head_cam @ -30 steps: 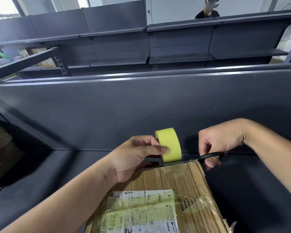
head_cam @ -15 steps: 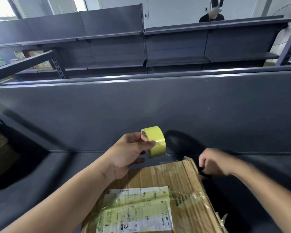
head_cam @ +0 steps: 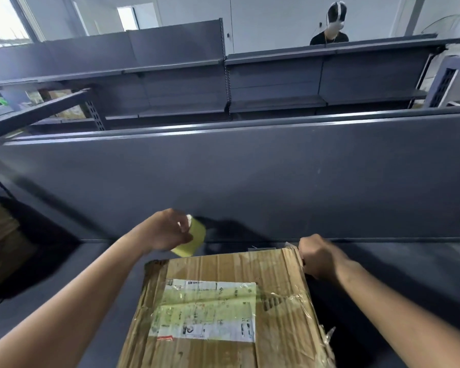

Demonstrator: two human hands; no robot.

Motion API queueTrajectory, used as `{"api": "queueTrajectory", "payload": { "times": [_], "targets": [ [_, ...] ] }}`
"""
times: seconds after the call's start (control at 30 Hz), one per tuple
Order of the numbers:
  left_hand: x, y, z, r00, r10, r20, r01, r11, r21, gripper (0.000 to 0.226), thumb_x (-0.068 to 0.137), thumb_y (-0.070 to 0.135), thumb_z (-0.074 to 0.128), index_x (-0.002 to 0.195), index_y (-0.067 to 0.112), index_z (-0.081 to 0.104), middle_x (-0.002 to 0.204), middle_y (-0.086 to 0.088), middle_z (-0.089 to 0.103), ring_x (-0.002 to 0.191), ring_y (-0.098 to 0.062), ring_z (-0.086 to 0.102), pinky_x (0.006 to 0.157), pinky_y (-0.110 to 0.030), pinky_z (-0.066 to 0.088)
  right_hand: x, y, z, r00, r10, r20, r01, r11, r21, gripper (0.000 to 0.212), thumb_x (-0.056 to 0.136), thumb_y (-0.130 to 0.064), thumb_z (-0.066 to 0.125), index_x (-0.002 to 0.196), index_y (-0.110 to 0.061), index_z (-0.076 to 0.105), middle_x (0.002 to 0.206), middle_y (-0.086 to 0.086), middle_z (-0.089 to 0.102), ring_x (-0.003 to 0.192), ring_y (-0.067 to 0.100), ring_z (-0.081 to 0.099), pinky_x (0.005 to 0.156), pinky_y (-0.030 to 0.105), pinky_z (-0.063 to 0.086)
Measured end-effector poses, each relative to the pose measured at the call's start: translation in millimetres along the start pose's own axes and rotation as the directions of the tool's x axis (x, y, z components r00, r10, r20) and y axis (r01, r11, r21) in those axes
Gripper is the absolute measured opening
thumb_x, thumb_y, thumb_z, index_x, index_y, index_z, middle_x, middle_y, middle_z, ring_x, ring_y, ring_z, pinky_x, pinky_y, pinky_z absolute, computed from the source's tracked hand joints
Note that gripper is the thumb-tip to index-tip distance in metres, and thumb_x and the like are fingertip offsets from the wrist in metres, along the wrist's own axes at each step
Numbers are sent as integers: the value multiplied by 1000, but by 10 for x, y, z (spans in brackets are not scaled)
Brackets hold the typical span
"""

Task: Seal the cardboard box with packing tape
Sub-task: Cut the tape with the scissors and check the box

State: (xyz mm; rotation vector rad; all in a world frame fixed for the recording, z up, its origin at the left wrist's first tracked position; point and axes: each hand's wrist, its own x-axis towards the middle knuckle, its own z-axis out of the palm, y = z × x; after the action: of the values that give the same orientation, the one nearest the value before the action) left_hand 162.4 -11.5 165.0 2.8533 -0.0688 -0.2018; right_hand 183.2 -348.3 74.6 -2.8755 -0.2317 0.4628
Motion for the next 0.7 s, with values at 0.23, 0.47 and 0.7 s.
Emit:
{"api": "queueTrajectory", "payload": {
  "times": [0.23,0.47,0.7],
  "targets": [
    [217,-426,417,952,-197,233,165,975,147,20,100,12,57,108,14,75,118,-8,71,114,-16,65,76,-14,42,-55,101,26,1000,-21,-9,23,976,216,27,66,-13,74,68,-17,47,64,1,66,50,19,60,42,39,47],
    [259,-536,463,950,-203,238,197,979,51,28,106,18,53,125,13,73,130,-7,70,113,-15,65,66,-10,34,3,58,-8,985,-13,170,-31,967,252,14,78,0,70,71,-7,60,63,17,72,52,27,72,47,33,56],
    [78,-704,529,994,-59,92,56,998,28,41,92,9,72,57,30,67,74,7,65,92,-3,47,59,-10,34,-78,-19,-37,996,45,76,-67,944,323,24,79,7,50,62,-8,58,47,2,63,52,23,66,43,26,49]
  ]
}}
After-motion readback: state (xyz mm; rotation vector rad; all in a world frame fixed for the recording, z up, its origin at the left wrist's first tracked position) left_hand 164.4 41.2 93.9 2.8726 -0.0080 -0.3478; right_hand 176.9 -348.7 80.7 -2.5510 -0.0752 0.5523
